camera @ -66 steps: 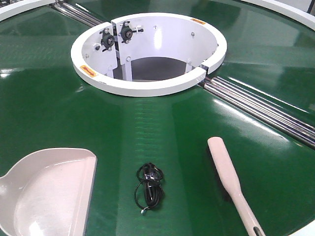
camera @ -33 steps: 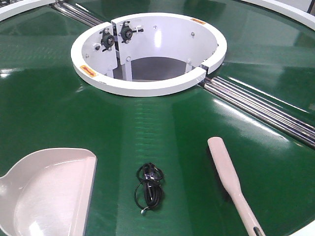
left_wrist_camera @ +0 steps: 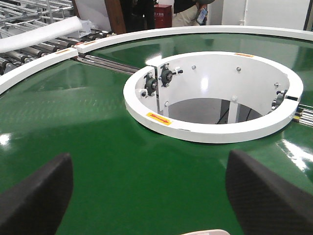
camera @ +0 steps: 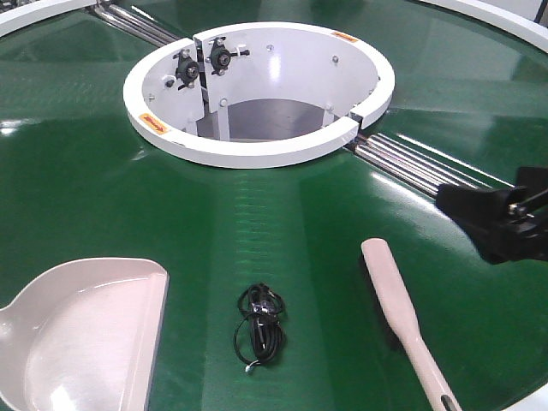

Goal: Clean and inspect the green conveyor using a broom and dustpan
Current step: 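Reach the right gripper down and grasp the pink brush handle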

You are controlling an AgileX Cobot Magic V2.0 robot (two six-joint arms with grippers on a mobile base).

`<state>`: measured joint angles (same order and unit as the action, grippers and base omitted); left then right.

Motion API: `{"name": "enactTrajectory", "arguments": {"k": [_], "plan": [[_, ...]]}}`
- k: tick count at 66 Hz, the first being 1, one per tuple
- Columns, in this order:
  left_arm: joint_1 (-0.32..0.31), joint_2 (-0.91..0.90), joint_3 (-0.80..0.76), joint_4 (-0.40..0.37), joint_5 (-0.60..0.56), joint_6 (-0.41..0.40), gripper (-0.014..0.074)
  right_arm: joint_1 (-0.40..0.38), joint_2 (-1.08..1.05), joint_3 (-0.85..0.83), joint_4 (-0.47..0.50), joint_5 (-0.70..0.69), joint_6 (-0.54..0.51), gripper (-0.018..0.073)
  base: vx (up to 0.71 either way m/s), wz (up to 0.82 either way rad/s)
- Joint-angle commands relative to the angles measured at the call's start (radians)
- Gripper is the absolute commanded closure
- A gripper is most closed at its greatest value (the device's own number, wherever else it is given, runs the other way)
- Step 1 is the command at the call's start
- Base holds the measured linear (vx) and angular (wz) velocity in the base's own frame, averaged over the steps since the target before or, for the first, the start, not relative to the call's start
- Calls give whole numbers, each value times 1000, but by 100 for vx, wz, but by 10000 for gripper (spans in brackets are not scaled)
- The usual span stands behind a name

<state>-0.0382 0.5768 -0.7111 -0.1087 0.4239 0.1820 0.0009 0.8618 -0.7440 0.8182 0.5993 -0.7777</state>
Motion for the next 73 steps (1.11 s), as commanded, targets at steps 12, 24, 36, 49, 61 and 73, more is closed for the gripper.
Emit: {"name": "enactTrajectory", "arguments": {"k": [12, 24, 36, 49, 61, 73], "plan": [[-8, 6, -32, -14, -74, 0, 27, -2, 173, -148, -181, 90, 191, -101, 0, 0], [-8, 6, -32, -14, -74, 0, 27, -2, 318, -234, -380, 211, 356, -86, 0, 0], [-8, 6, -32, -16, -74, -1, 27, 75, 428, -289, -408, 248, 389, -66, 0, 0], [-8, 6, -32, -35, -73, -2, 27, 258, 537, -359, -698, 249, 687, -55, 0, 0], [-8, 6, -32, -35, -70, -2, 27, 276, 665, -461, -773, 372, 772, -50, 0, 0], [-8, 6, -32, -35, -70, -2, 27, 276, 772, -536, -767, 418, 772, -41, 0, 0]]}}
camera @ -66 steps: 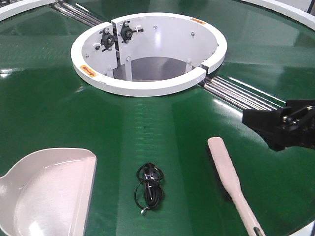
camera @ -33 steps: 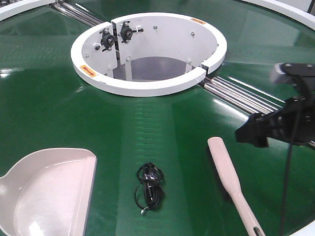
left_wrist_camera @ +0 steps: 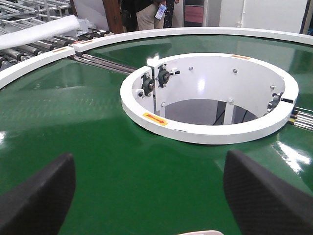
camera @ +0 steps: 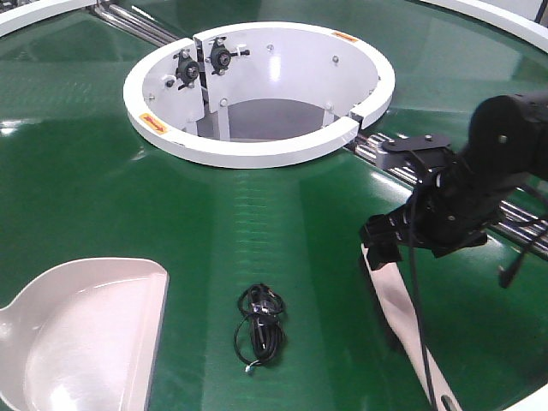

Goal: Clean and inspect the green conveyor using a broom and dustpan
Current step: 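Reach the right gripper down and grasp the pink brush handle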

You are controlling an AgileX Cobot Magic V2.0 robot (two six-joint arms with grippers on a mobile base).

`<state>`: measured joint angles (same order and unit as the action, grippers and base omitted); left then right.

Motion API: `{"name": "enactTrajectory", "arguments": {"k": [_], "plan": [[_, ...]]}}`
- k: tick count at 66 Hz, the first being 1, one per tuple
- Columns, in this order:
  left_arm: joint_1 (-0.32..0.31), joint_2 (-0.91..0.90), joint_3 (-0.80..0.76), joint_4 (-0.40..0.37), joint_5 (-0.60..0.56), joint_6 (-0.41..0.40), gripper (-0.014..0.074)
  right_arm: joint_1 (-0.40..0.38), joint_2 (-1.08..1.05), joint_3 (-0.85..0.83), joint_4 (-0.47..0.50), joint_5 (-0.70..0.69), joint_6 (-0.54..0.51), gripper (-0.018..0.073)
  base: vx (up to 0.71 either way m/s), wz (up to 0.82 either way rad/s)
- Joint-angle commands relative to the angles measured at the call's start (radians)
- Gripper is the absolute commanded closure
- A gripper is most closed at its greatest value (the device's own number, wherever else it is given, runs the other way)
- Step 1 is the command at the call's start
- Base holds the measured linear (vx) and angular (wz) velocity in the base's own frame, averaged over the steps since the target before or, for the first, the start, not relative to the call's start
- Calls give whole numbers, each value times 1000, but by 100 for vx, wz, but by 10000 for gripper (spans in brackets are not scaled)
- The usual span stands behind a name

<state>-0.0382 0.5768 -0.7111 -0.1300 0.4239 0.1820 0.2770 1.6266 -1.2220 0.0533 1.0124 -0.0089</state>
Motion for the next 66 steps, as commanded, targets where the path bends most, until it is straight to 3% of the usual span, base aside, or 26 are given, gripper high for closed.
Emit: {"name": "enactTrajectory", "arguments": {"k": [1, 26, 37, 46, 66], "plan": [[-8, 6, -32, -13, -70, -2, 27, 0, 14, -62, -2, 5, 9, -41, 0, 0], [-8, 6, -32, -13, -60, -2, 27, 0, 185, -76, 1, 20, 16, -34, 0, 0], [-8, 4, -32, -12, -41, -2, 27, 0, 197, -76, 1, 16, 21, 21, 0, 0], [-8, 4, -32, -11, -36, -2, 27, 0, 197, -80, 1, 12, 26, 146, 0, 0], [-8, 4, -32, -11, -36, -2, 27, 0, 197, -82, 2, 24, 27, 576, 0, 0]]}}
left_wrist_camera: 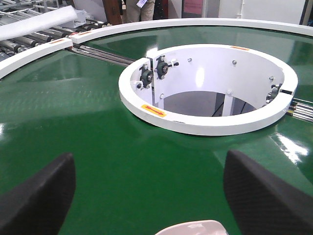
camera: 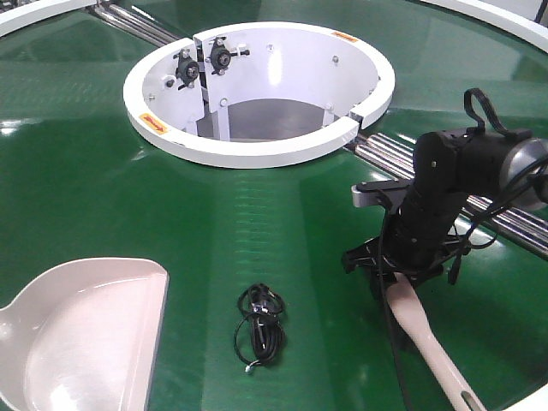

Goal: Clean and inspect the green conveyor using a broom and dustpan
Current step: 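Reach the right gripper down and grasp the pink brush handle, then reach the left gripper to the pink dustpan handle and grasp it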

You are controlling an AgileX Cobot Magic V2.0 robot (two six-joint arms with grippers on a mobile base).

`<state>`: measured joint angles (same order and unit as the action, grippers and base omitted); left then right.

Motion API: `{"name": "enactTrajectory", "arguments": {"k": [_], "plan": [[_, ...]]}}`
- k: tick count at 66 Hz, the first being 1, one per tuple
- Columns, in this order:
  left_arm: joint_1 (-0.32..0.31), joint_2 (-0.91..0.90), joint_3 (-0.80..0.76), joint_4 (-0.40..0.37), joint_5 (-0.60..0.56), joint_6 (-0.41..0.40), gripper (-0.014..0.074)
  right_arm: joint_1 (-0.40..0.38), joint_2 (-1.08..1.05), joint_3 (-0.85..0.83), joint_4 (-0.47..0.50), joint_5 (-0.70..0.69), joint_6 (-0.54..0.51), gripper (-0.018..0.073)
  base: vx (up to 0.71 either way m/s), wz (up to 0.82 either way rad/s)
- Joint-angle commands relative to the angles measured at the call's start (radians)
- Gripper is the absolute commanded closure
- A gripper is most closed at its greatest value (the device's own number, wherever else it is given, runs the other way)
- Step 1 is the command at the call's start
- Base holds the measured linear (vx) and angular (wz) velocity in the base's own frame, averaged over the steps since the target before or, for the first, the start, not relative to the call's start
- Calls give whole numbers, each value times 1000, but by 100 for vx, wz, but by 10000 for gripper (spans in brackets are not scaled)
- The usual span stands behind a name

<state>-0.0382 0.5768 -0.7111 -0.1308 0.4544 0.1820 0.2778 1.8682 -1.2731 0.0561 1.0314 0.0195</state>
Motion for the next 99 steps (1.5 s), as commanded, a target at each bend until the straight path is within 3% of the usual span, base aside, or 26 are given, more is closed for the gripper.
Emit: {"name": "enactTrajectory", "arguments": {"k": [1, 46, 51, 61, 73, 81, 90, 99], "plan": [[-8, 4, -32, -10, -66, -2, 27, -1, -45, -30, 1, 8, -1, 575, 0, 0], [-8, 4, -32, -9, -25, 0, 27, -1, -210, -30, 1, 103, -1, 565, 0, 0], [-8, 4, -32, 0, -13, 33, 27, -1, -211, -30, -4, 103, -1, 565, 0, 0], [-8, 4, -32, 38, 49, 285, 27, -1, -215, -30, -7, 108, -1, 565, 0, 0], [-8, 4, -32, 99, 155, 786, 27, -1, -215, -30, -7, 108, -1, 565, 0, 0], [-8, 4, -32, 107, 195, 1058, 27, -1, -215, -30, -7, 108, -1, 565, 0, 0], [-8, 4, -32, 106, 195, 1202, 27, -1, -215, -30, -7, 108, -1, 565, 0, 0], [-8, 4, -32, 105, 193, 1220, 27, -1, -215, -30, -7, 108, -1, 565, 0, 0]]}}
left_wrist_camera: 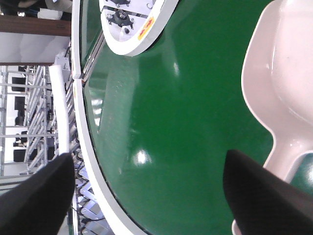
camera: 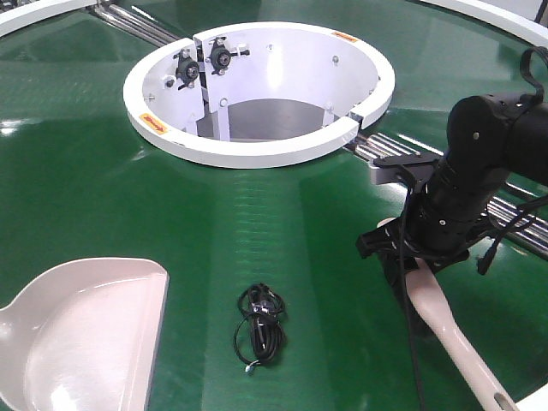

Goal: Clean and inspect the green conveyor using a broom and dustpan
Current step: 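Reach the left gripper to the pink dustpan handle and grasp it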

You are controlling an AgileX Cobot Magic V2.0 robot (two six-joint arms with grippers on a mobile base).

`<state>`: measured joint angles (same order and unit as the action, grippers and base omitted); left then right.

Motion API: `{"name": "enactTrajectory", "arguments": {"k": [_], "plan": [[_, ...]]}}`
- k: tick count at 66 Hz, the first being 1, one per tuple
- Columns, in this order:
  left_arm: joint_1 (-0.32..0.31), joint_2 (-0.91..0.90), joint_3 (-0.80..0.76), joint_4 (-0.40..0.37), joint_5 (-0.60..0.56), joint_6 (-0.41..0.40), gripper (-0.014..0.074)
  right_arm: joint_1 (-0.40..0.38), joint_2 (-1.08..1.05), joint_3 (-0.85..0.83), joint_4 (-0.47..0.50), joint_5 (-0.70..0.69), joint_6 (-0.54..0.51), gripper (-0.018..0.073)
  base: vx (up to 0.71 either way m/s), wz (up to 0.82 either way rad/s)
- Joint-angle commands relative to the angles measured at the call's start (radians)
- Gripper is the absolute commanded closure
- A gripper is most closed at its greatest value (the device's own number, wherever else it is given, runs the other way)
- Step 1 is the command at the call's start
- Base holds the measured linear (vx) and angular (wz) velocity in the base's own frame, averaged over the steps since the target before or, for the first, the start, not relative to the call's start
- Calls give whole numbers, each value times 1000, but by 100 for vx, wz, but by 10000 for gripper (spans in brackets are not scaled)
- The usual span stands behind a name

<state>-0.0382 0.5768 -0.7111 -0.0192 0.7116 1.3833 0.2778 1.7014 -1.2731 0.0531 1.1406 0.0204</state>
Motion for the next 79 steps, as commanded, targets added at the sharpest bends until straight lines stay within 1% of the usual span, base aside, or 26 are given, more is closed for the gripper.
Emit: {"name": "enactTrajectory", "arguments": {"k": [1, 11, 18, 25, 31, 32, 38, 43, 50, 54, 63, 73, 79], "plan": [[-8, 4, -32, -7, -64, 19, 27, -1, -48, -30, -4, -1, -2, 565, 0, 0], [-7, 4, -32, -6, -64, 19, 27, -1, -48, -30, -4, -1, -2, 565, 0, 0], [-7, 4, -32, 13, -66, 19, 27, -1, -48, -30, -4, -1, -2, 565, 0, 0], [-7, 4, -32, 76, -72, 19, 27, -1, -48, -30, -4, -1, -2, 565, 0, 0], [-7, 4, -26, 176, -65, 18, 27, -1, -48, -30, -4, -1, -2, 565, 0, 0], [-7, 4, -26, 184, -65, 18, 27, -1, -48, -30, -4, -1, -2, 565, 0, 0], [-7, 18, -37, 187, -63, -1, 27, -1, -48, -30, -4, -1, -2, 565, 0, 0], [-7, 58, -64, 186, -39, -3, 27, -1, -48, -30, -4, -1, -2, 565, 0, 0], [-7, 138, -133, 186, 46, -2, 27, -1, -48, -30, -4, -1, -2, 565, 0, 0], [-7, 202, -186, 187, 115, -2, 27, -1, -48, -30, -4, -1, -2, 565, 0, 0], [-7, 373, -304, 221, 323, -1, 27, -1, -48, -30, -4, -1, -2, 565, 0, 0], [-7, 550, -400, 225, 530, 1, 27, -1, -48, -30, -4, -1, -2, 565, 0, 0], [-7, 635, -414, 230, 535, -6, 27, -1, -48, -30, -4, -1, -2, 565, 0, 0]]}}
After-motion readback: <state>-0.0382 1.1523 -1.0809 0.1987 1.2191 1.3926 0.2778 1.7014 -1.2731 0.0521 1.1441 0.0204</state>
